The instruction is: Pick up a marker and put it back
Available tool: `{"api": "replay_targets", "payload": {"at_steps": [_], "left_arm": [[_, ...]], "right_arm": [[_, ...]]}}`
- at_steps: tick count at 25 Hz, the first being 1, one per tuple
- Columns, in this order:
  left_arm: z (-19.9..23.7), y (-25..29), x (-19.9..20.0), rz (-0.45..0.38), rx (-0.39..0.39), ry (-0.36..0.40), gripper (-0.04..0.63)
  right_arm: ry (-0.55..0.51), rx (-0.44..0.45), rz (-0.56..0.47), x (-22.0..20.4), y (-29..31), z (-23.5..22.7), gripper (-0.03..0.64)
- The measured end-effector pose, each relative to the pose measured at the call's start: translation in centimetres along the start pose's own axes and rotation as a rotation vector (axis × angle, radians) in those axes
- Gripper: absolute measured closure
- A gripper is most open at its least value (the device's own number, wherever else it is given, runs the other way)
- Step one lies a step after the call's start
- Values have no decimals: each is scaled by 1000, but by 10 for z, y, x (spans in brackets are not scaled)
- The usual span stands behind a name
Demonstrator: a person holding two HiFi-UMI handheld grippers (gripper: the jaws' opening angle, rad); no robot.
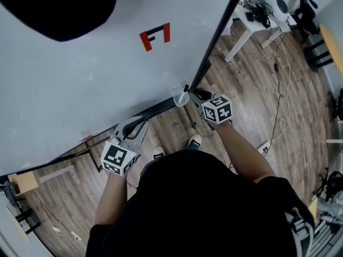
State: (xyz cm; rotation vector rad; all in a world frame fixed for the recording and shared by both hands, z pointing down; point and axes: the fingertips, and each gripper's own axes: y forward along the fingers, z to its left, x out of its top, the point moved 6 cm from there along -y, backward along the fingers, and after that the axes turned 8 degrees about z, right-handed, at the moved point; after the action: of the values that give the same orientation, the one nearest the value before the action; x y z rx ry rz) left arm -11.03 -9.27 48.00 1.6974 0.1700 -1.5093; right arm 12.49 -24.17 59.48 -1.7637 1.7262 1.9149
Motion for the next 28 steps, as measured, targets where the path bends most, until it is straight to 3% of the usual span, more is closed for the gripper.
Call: {"api": "replay_targets", "payload": {"at_steps": [19,28], "left_arm": [[11,-7,-13,4,25,-43,541],[15,-9,-15,6,27,-46,541]], "right_arm": [[90,26,76,-12,52,-14,522],[102,25,59,-10,57,-14,549]]}}
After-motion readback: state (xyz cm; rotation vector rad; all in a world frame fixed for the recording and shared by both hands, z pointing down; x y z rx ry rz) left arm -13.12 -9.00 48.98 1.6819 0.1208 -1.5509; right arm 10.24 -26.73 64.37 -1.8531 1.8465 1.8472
